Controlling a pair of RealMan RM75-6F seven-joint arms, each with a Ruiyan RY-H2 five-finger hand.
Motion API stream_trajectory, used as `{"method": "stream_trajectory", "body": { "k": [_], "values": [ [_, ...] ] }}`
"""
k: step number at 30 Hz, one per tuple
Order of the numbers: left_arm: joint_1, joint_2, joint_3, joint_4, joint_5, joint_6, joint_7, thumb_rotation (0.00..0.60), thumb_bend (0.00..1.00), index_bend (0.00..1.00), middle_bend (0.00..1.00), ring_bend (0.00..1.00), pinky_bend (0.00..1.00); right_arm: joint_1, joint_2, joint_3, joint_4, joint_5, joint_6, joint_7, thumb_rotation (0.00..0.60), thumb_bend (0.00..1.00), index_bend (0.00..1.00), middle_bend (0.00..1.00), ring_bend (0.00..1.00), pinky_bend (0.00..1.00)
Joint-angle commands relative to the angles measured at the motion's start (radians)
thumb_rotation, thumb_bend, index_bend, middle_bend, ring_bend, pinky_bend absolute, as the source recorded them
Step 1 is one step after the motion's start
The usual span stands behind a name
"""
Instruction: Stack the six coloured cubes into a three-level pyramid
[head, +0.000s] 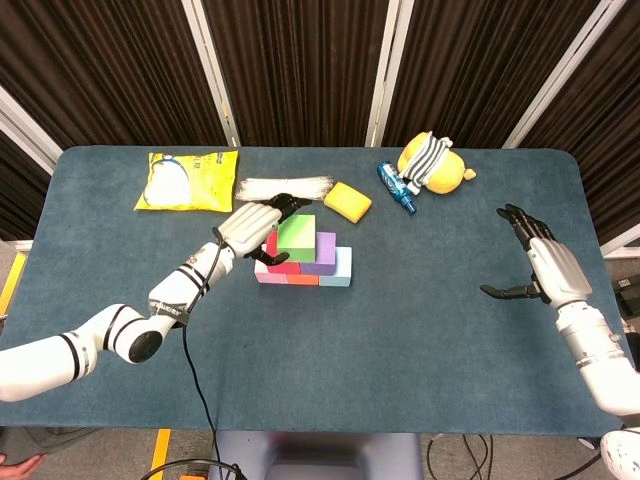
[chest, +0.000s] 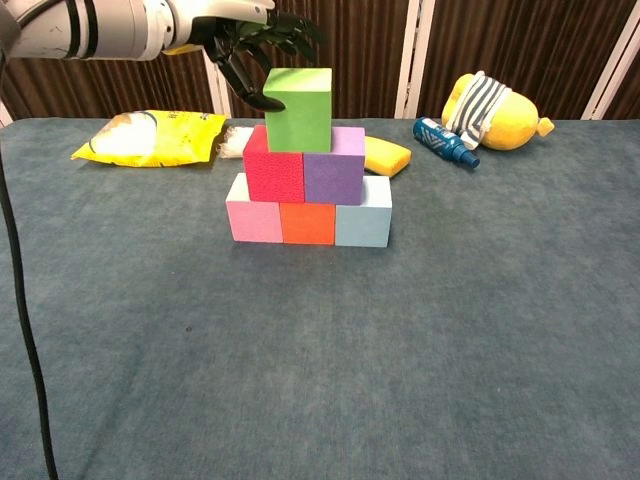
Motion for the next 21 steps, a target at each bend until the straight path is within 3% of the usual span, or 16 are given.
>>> {"method": "stream_trajectory", "body": {
  "k": [1, 6, 11, 16, 21],
  "values": [
    [0.007, 0.014, 0.001, -0.021, -0.001, 0.004, -0.002, 0.6, 0.34, 0.0, 0.0, 0.0, 0.14, 0.0, -0.001, 0.001, 0.002, 0.0, 0.001, 0.001, 0.6, 0.19, 0.06, 0.1, 0.0, 0.02],
    [0.038, 0.057, -0.014, -0.078, 0.012, 0.042, -0.026, 0.6, 0.33, 0.0, 0.0, 0.0, 0.09, -0.003, 0.002, 0.002, 0.003, -0.005, 0.003, 0.011, 0.6, 0.19, 0.06, 0.1, 0.0, 0.01],
    [0.123, 0.16, -0.014, -0.168, 0.036, 0.115, -0.066, 0.6, 0.34, 0.0, 0.0, 0.0, 0.08, -0.017, 0.01, -0.001, 0.01, -0.033, 0.014, 0.044, 0.6, 0.19, 0.06, 0.1, 0.0, 0.04],
    [0.268, 0.213, 0.028, -0.212, 0.042, 0.325, 0.001, 0.6, 0.33, 0.01, 0.04, 0.01, 0.11, -0.043, 0.007, -0.023, 0.043, -0.101, 0.041, 0.083, 0.598, 0.19, 0.09, 0.1, 0.0, 0.12],
    [0.417, 0.245, 0.095, -0.258, 0.045, 0.518, 0.096, 0.6, 0.33, 0.13, 0.16, 0.09, 0.16, -0.081, -0.021, -0.07, 0.098, -0.222, 0.116, 0.074, 0.598, 0.19, 0.11, 0.1, 0.0, 0.12]
  ]
}}
